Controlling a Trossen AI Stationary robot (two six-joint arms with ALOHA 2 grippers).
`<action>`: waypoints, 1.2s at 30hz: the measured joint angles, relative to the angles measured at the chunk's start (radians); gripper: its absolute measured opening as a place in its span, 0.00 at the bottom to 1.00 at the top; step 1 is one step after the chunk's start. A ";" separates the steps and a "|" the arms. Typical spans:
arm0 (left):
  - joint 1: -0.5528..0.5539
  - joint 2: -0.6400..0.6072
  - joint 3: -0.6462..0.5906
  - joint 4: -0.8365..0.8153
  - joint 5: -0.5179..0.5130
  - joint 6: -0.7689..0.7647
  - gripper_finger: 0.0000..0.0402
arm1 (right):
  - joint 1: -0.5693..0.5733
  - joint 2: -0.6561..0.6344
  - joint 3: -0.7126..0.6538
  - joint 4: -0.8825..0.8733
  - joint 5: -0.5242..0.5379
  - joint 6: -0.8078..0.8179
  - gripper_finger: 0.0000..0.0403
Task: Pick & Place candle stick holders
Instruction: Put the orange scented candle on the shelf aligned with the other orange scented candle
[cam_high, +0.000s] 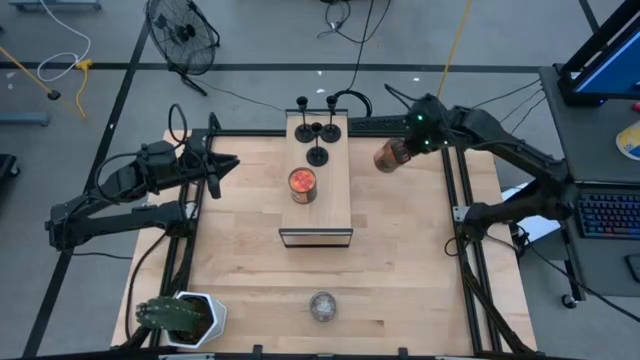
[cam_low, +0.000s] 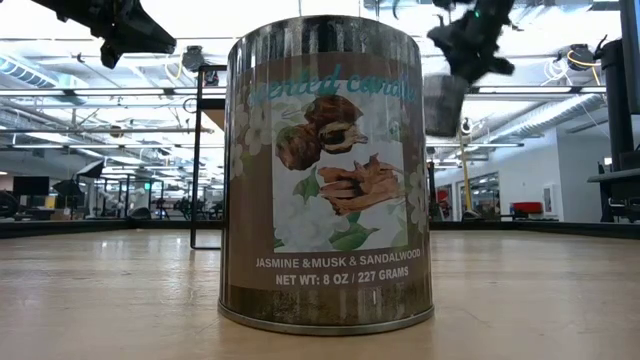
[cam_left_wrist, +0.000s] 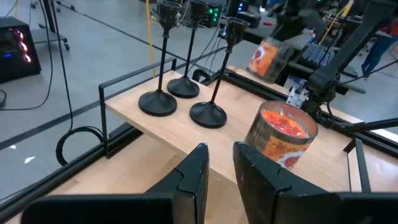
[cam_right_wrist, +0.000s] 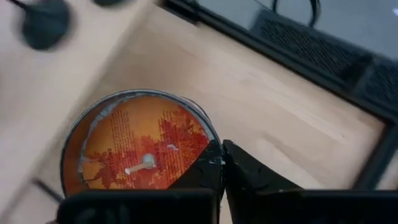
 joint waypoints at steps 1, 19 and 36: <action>0.000 0.000 0.000 0.000 0.000 0.000 0.20 | 0.022 0.010 0.024 0.002 0.000 0.010 0.00; 0.000 0.000 0.000 -0.023 0.006 0.001 0.20 | 0.362 0.337 0.387 -0.090 -0.008 -0.046 0.00; -0.001 0.000 0.000 -0.025 0.082 0.013 0.20 | 0.388 0.535 0.532 -0.092 0.020 -0.056 0.00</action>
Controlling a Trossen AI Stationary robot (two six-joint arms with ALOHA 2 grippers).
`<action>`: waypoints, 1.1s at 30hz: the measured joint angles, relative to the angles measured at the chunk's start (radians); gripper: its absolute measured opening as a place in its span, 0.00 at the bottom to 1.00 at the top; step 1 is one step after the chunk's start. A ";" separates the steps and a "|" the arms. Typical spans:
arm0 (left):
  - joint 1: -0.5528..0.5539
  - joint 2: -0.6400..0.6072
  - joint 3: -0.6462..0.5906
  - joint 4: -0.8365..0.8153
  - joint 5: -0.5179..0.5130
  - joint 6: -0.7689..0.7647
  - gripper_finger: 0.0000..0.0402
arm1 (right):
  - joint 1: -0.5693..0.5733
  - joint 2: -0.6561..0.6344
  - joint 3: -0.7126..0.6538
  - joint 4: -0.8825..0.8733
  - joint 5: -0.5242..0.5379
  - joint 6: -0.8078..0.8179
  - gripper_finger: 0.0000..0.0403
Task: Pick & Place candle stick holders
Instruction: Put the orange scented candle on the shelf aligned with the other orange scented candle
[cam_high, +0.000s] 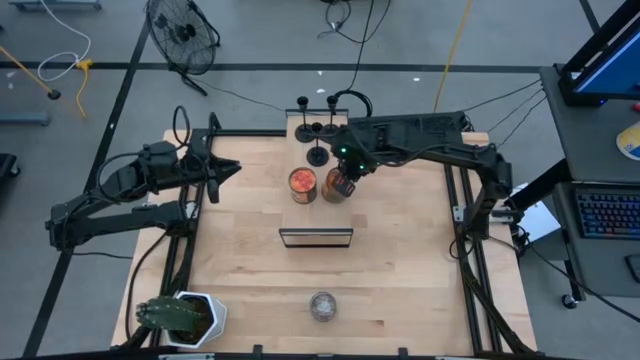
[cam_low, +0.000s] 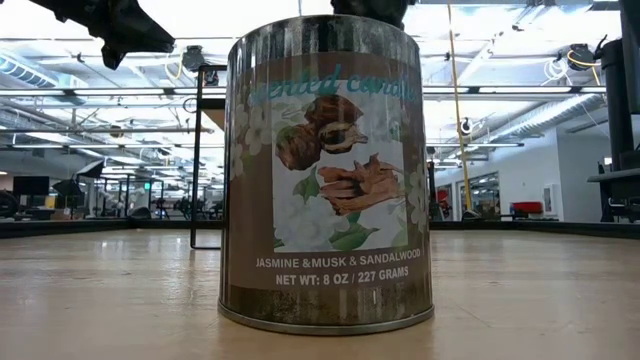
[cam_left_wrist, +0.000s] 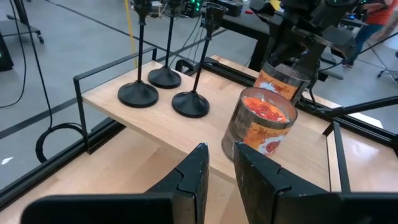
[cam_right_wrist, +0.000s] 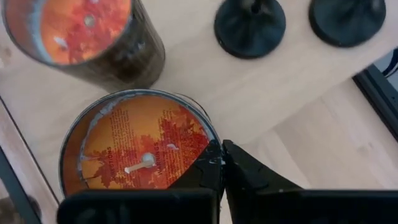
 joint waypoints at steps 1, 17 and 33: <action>0.000 0.000 0.000 0.000 0.000 0.000 0.20 | 0.000 0.005 0.001 0.011 -0.001 0.000 0.00; 0.000 0.000 0.000 0.000 0.000 0.011 0.20 | 0.000 0.018 0.001 0.057 -0.031 -0.003 0.00; 0.000 0.000 0.000 0.000 0.000 0.011 0.20 | -0.005 0.031 -0.016 0.054 -0.033 0.004 0.00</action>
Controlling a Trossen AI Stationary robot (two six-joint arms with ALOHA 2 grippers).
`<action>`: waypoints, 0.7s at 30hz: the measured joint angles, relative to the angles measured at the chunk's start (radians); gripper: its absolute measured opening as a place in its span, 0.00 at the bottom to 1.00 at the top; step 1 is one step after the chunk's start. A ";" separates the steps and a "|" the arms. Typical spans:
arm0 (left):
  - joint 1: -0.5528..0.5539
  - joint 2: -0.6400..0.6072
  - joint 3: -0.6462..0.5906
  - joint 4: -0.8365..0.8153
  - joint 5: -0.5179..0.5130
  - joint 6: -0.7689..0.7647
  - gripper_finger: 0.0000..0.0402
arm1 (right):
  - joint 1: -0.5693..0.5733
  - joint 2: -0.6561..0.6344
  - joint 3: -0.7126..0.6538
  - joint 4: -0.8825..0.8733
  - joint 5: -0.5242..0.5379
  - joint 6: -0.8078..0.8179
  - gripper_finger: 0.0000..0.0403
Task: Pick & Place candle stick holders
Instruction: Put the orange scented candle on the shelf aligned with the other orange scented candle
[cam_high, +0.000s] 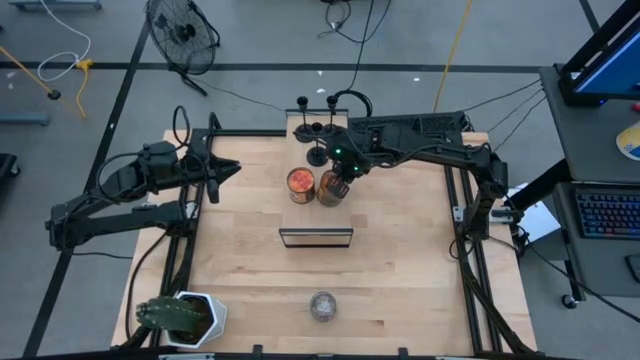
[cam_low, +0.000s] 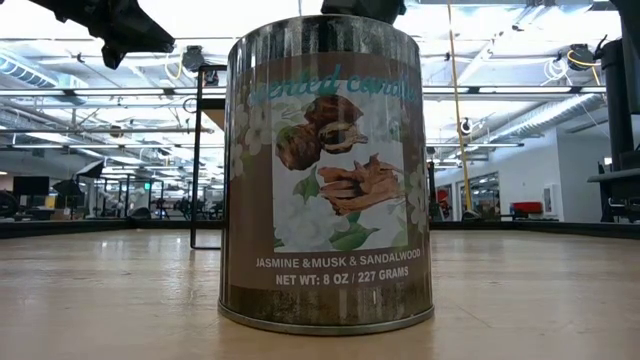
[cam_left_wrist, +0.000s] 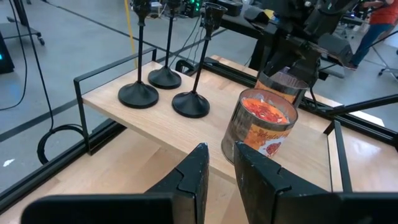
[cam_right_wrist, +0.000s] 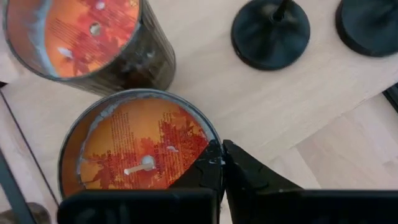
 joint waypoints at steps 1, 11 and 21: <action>0.000 0.000 0.000 0.000 0.000 0.000 0.20 | 0.000 -0.001 0.000 -0.002 0.001 0.001 0.00; 0.000 0.000 0.000 0.000 0.000 0.000 0.20 | 0.001 -0.001 -0.002 0.020 -0.014 -0.013 0.00; 0.000 0.000 0.000 0.000 0.000 0.009 0.20 | -0.006 0.001 -0.003 0.055 -0.042 -0.042 0.01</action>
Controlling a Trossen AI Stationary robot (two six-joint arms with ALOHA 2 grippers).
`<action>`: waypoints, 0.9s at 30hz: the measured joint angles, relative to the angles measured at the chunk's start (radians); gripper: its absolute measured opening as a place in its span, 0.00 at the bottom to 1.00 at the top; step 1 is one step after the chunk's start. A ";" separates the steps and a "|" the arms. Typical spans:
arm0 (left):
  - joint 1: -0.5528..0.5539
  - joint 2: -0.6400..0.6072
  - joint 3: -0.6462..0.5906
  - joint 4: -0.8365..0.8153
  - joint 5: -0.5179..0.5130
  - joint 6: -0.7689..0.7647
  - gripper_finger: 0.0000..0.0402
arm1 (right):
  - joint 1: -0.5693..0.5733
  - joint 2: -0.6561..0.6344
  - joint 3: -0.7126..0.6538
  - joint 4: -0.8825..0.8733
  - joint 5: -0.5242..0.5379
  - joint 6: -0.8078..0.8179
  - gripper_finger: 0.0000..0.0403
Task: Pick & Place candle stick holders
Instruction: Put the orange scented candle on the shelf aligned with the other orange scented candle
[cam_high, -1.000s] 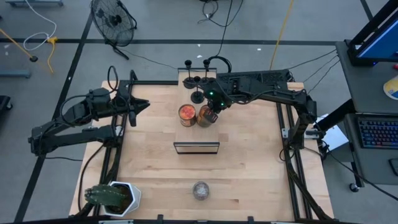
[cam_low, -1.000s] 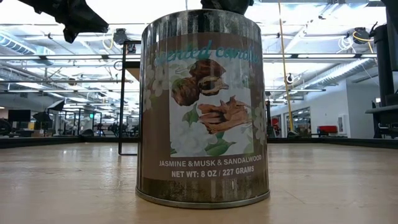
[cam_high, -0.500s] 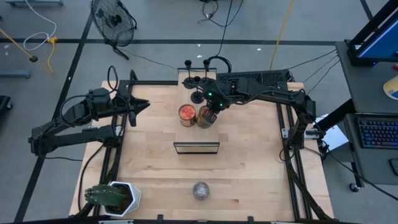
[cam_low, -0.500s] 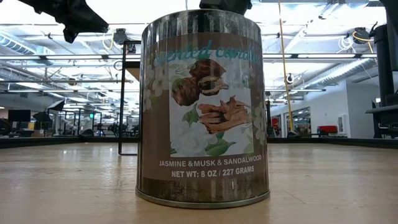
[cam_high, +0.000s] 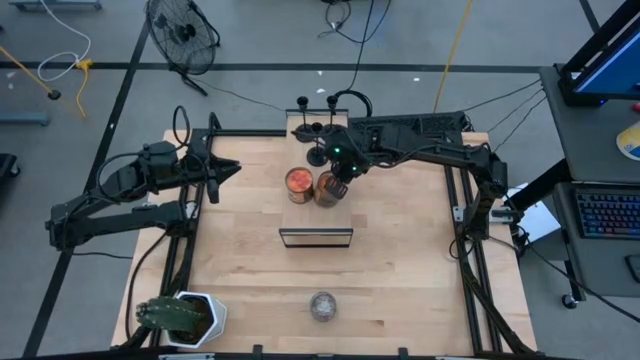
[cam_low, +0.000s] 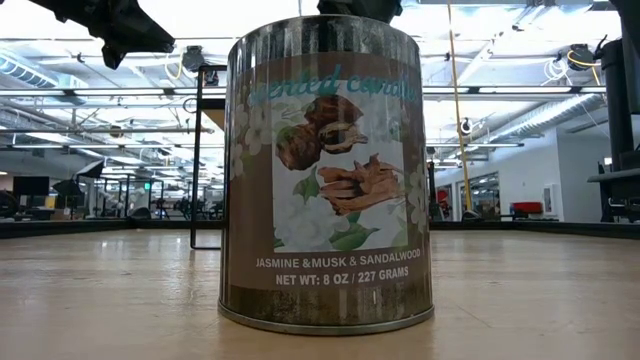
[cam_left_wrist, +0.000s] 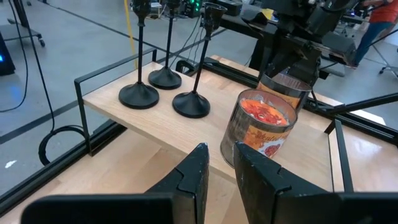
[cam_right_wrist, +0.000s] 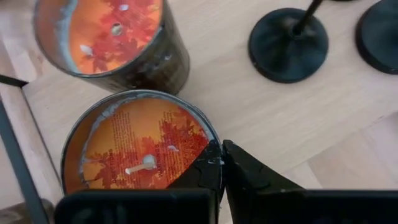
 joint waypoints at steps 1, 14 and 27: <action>0.000 0.000 0.000 0.000 0.000 0.000 0.20 | -0.002 0.000 0.000 -0.001 0.001 0.000 0.01; 0.000 0.000 0.000 0.000 0.000 0.001 0.20 | -0.008 0.000 0.000 -0.007 0.019 -0.020 0.01; 0.000 0.000 0.000 0.000 0.000 0.000 0.20 | -0.013 0.000 0.000 0.005 0.021 -0.021 0.04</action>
